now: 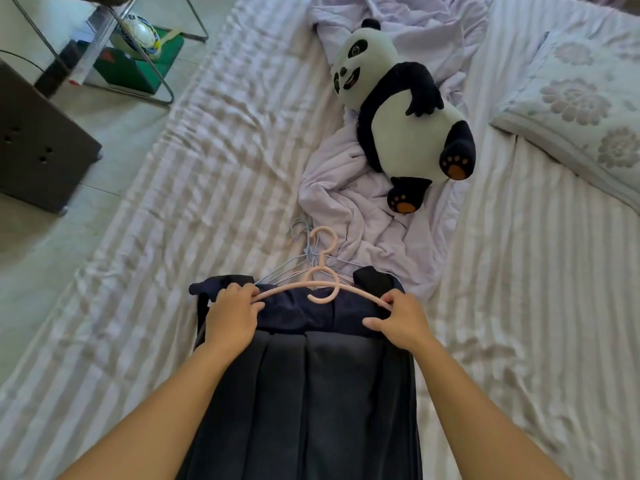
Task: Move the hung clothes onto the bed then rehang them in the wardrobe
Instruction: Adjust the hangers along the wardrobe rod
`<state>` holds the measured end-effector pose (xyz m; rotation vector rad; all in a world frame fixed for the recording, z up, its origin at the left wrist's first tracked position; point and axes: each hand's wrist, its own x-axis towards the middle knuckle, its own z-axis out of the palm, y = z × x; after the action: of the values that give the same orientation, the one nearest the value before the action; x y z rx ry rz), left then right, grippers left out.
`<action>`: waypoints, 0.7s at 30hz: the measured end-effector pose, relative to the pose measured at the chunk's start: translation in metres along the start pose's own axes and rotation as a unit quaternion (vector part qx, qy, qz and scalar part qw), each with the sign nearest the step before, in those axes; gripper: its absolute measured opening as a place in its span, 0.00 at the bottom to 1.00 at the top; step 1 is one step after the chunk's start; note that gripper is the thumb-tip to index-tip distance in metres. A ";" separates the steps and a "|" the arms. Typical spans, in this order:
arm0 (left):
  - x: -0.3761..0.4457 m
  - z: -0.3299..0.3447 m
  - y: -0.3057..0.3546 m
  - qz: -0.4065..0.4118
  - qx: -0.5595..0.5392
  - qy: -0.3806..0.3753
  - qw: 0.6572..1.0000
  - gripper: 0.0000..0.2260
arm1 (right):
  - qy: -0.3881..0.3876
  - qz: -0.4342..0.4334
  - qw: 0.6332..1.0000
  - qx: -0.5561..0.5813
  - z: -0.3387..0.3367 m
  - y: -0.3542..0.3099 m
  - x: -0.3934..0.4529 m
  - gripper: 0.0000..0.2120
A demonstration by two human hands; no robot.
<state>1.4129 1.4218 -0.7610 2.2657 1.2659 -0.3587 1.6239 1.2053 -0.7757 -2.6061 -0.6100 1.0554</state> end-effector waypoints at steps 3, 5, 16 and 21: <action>-0.001 -0.011 0.001 -0.004 -0.033 0.017 0.999 0.07 | 0.015 -0.021 0.996 0.091 -0.009 -0.001 -0.009 0.11; -0.009 -0.016 0.002 -0.004 -0.051 0.020 0.998 0.05 | 0.029 -0.044 0.991 0.121 -0.012 -0.005 -0.021 0.07; -0.091 -0.058 0.014 0.053 -0.136 0.083 0.986 0.03 | 0.088 -0.124 0.974 0.170 -0.042 -0.024 -0.117 0.07; -0.150 -0.088 0.024 0.074 -0.141 0.131 0.979 0.05 | 0.117 -0.146 0.966 0.179 -0.062 -0.029 -0.182 0.08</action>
<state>1.3519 1.3533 -0.6115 2.1908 1.1771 0.1698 1.5415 1.1397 -0.6123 -2.1995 -0.6509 0.6797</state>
